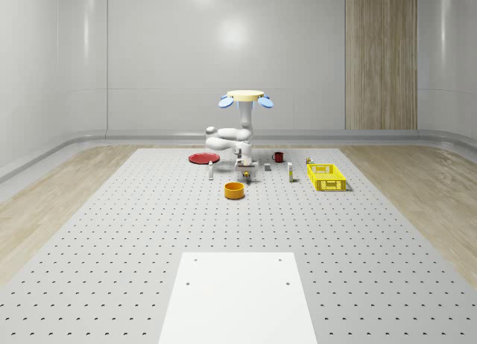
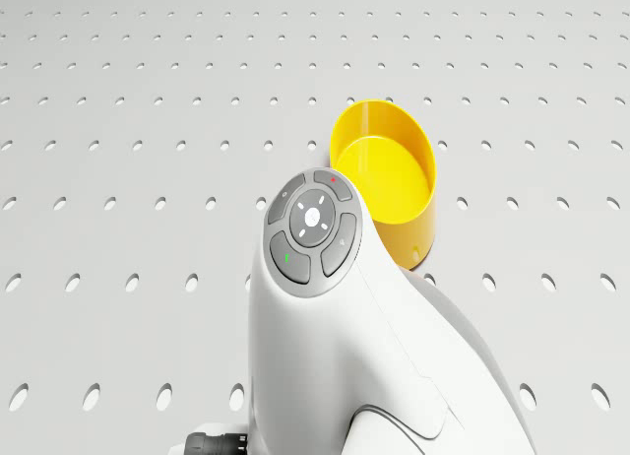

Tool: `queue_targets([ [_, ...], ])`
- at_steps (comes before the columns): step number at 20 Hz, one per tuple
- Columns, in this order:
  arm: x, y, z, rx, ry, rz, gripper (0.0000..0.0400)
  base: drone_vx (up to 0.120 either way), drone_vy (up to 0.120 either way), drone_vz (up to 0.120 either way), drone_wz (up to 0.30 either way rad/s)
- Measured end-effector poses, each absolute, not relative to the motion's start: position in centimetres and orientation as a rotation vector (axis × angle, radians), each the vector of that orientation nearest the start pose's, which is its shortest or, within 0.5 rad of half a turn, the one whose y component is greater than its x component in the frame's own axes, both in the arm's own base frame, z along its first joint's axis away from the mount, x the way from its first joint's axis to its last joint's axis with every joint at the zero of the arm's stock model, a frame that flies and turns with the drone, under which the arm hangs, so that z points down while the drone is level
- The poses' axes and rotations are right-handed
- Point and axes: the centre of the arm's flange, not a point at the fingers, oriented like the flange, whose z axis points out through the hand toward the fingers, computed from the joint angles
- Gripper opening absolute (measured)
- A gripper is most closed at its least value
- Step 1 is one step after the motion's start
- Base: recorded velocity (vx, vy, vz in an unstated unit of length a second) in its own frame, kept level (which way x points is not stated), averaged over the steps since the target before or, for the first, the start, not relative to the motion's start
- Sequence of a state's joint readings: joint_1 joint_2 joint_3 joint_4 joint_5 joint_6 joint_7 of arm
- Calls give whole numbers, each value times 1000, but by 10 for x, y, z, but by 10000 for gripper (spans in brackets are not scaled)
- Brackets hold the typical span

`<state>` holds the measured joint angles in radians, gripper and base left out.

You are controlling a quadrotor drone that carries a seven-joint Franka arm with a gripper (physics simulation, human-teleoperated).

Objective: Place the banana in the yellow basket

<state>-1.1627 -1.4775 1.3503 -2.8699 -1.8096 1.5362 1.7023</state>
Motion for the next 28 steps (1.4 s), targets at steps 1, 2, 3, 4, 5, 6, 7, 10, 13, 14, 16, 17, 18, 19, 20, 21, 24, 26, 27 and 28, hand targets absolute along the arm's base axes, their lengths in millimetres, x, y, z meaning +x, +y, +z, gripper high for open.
queue_targets([
  [1,307,0,492,-4,1,802,193,-40,40,120,0],
  [2,307,0,489,-4,1,799,193,-120,120,120,0],
  [3,307,0,487,-4,2,797,193,-120,120,120,0],
  [4,307,0,485,-4,2,795,193,-120,120,120,0],
  [5,307,0,483,-4,2,793,193,-120,120,120,0],
  [6,307,0,482,-4,2,791,193,-120,120,120,0],
  [7,307,0,481,-4,2,790,193,-120,120,120,0],
  [10,307,0,479,-4,2,786,193,-120,120,120,0],
  [13,307,0,478,-4,2,786,193,-53,120,93,0],
  [14,307,0,478,-4,2,786,193,0,120,0,0],
  [16,307,0,477,-4,3,786,193,0,120,20,0],
  [17,307,0,477,-4,3,786,193,0,120,120,0],
  [18,307,0,477,-4,3,786,193,0,120,120,0],
  [19,307,0,477,-4,3,786,193,0,120,120,0],
  [20,307,0,477,-4,3,786,193,0,120,120,0],
  [21,307,0,477,-4,3,786,193,0,120,120,0],
  [24,307,0,477,-4,3,786,193,0,120,67,0],
  [26,307,0,477,-4,3,786,193,0,120,20,0],
  [27,307,0,477,-4,3,786,193,0,120,120,0],
  [28,307,0,477,-4,3,786,193,0,120,120,0],
])
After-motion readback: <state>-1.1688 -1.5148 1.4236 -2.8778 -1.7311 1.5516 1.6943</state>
